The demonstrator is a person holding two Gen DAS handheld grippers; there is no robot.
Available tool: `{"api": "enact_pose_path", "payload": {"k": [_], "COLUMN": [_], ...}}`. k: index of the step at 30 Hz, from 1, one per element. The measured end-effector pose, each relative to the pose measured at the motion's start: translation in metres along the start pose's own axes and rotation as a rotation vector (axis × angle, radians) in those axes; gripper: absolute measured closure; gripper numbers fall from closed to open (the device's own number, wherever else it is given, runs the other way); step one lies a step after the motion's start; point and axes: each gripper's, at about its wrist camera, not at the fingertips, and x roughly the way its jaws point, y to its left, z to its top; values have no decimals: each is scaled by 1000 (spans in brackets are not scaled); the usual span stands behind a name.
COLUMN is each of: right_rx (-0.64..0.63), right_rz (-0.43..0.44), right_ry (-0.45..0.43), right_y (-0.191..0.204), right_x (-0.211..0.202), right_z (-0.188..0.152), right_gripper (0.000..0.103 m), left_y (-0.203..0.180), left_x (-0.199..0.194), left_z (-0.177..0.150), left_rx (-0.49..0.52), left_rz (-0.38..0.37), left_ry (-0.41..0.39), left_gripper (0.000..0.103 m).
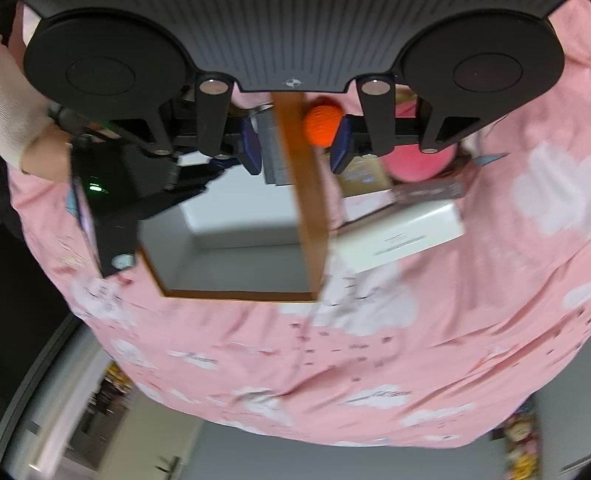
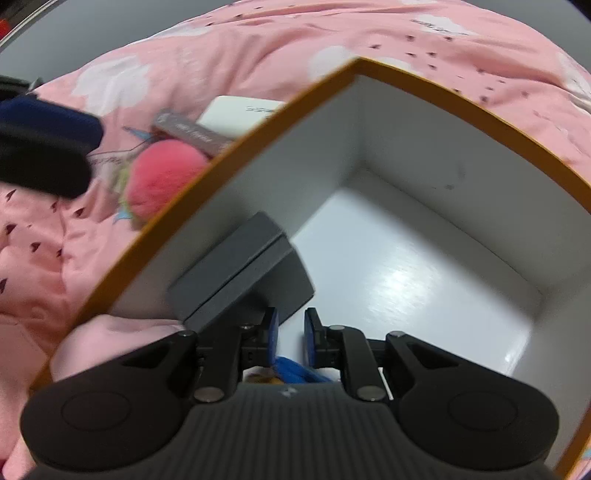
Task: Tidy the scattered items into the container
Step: 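Lower the black case into the box and open the left gripper, then grasp the dark red lipstick box with left gripper while right grasps the gold box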
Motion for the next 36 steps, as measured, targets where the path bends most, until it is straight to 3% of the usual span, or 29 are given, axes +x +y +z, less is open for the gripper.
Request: {"api": "enact_pose_path", "payload": {"k": [8, 11, 15, 23, 25, 29, 36], "right_rx": [28, 60, 100, -123, -184, -323, -549], "right_rz": [-4, -64, -99, -90, -76, -54, -37], "right_ry": [19, -5, -55, -173, -179, -132, 51], "right_y": [3, 3, 0, 34, 46, 66, 86], "right_x": [1, -10, -33, -81, -82, -71, -24], "right_z": [-2, -5, -7, 27, 41, 63, 89], "right_gripper": [89, 88, 78, 50, 48, 40, 35], "left_y": [50, 66, 76, 78, 76, 75, 74], "left_x": [13, 11, 4, -4, -3, 8, 33], "left_z": [-18, -26, -29, -13, -11, -10, -9], "left_rx": [-122, -136, -99, 191, 272, 454, 697], "left_rz": [91, 110, 136, 238, 246, 236, 224], "left_ry": [79, 84, 62, 23, 24, 53, 95], "left_gripper": [61, 61, 60, 59, 59, 59, 59]}}
